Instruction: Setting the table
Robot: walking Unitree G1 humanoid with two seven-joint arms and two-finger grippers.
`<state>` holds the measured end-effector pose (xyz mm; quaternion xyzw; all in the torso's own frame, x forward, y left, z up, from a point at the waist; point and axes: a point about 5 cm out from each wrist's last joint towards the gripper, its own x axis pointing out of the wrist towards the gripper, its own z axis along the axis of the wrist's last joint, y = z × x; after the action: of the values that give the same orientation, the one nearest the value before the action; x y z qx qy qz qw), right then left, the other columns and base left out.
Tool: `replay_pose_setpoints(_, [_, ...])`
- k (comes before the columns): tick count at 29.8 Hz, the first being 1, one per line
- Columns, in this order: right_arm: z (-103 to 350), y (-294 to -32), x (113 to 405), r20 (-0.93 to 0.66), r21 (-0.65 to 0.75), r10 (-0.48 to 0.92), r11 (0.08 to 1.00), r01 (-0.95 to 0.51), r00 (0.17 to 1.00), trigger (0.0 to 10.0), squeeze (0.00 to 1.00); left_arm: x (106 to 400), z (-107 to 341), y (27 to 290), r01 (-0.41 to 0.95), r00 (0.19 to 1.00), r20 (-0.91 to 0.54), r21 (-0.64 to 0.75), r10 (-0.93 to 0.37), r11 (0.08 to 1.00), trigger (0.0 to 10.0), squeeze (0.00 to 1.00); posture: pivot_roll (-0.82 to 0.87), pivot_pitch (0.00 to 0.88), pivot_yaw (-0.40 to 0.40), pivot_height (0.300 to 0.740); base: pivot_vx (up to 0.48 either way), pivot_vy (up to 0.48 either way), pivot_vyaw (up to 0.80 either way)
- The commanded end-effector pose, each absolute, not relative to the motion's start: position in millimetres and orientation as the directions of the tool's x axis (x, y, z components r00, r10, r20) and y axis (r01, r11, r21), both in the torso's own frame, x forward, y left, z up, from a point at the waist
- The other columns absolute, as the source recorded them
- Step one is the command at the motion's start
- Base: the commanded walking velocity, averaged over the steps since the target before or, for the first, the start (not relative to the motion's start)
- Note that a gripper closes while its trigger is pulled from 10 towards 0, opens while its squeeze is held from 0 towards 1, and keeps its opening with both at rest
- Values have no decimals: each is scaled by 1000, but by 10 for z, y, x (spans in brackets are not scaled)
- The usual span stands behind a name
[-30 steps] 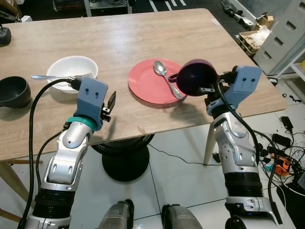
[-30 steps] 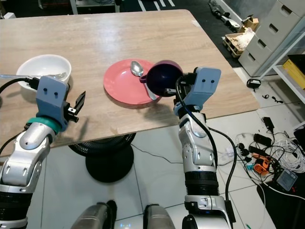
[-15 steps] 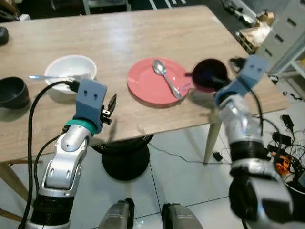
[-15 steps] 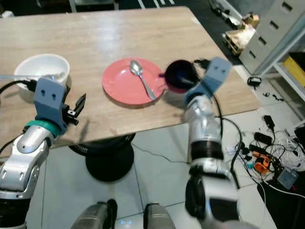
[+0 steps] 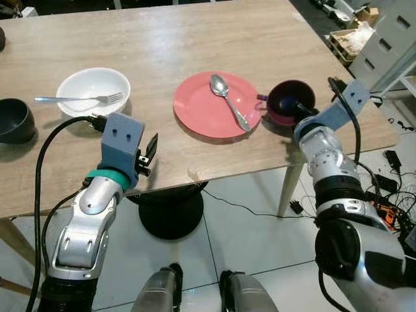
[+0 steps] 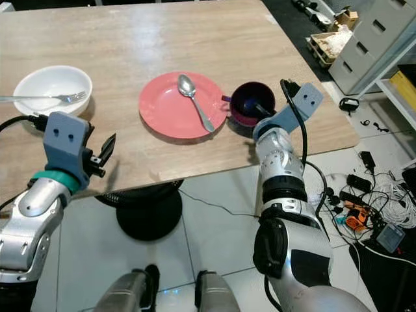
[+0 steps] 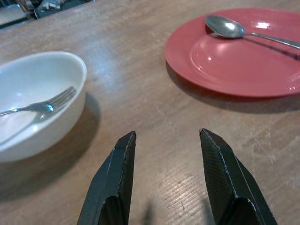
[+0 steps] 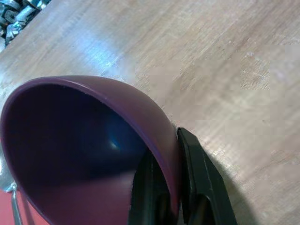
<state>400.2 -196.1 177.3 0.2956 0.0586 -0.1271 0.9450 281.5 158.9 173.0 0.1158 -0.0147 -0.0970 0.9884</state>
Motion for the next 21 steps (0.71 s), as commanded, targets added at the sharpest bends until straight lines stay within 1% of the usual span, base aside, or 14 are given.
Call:
replay_pose_setpoints(1, [1784, -2015, 4017, -177, 564, -229, 774, 289, 957, 10000, 1000, 2782, 1695, 1579, 193, 981, -15, 224, -195, 955, 10000, 0, 22, 140, 10, 740, 0, 0, 0])
replay_pose_setpoints(3, [1784, -2015, 4017, -177, 564, -229, 774, 289, 957, 10000, 1000, 2782, 1695, 1579, 193, 981, -15, 224, -195, 955, 10000, 0, 22, 140, 10, 740, 0, 0, 0])
replay_pose_setpoints(10, [1940, -2083, 4053, -85, 622, -263, 740, 257, 961, 10000, 1000, 2777, 1687, 1551, 198, 980, -20, 216, -198, 956, 10000, 0, 18, 138, 10, 740, 0, 0, 0])
replay_pose_setpoints(19, [2007, -2101, 4067, -47, 648, -278, 723, 241, 960, 10000, 1000, 2774, 1690, 1535, 200, 980, -21, 214, -200, 956, 10000, 0, 18, 127, 7, 740, 0, 0, 0])
replay_pose_setpoints(21, [2012, -2089, 4074, -44, 652, -275, 721, 236, 960, 10000, 980, 2776, 1691, 1529, 200, 979, -20, 213, -201, 956, 10000, 0, 18, 125, 4, 740, 0, 0, 0])
